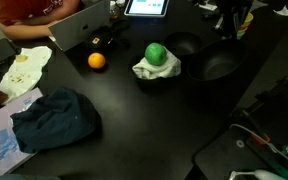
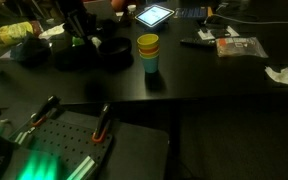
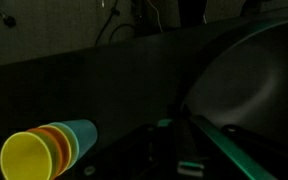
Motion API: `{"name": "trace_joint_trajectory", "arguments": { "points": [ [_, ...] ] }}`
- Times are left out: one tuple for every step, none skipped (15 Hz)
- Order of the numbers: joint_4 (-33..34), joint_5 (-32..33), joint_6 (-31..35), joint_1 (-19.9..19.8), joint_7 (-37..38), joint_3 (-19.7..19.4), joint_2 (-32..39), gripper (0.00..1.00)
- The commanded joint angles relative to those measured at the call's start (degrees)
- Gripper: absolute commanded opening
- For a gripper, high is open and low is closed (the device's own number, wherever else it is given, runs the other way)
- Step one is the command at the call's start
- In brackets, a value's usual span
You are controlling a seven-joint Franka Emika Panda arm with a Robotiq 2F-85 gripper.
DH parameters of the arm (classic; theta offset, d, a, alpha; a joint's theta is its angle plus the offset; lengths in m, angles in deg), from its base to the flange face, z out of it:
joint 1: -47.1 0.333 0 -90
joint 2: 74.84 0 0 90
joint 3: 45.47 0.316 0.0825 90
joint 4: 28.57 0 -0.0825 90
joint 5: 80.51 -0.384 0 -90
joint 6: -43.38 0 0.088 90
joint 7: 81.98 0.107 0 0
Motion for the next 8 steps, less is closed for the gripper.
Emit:
{"name": "trace_joint_trajectory", "arguments": {
  "points": [
    [-2.2, -5.6, 3.6, -0.6, -5.6, 1.1, 0.9, 0.02],
    [-2.9, -8.0, 5.9, -0.7, -6.8, 1.2, 1.2, 0.02],
    [-3.6, -10.9, 8.6, -0.7, -7.6, 1.3, 1.7, 0.02],
    [-4.1, -13.5, 11.1, -0.7, -8.4, 1.4, 2.3, 0.02],
    [-4.7, -15.8, 13.9, -0.7, -8.7, 1.5, 3.2, 0.02],
    [-5.1, -17.1, 16.1, -0.7, -8.6, 1.6, 4.1, 0.02],
    [-5.6, -18.2, 18.4, -0.7, -8.8, 1.6, 4.8, 0.02],
    [-5.9, -19.4, 19.9, -0.6, -9.1, 1.8, 5.4, 0.02]
  ]
}}
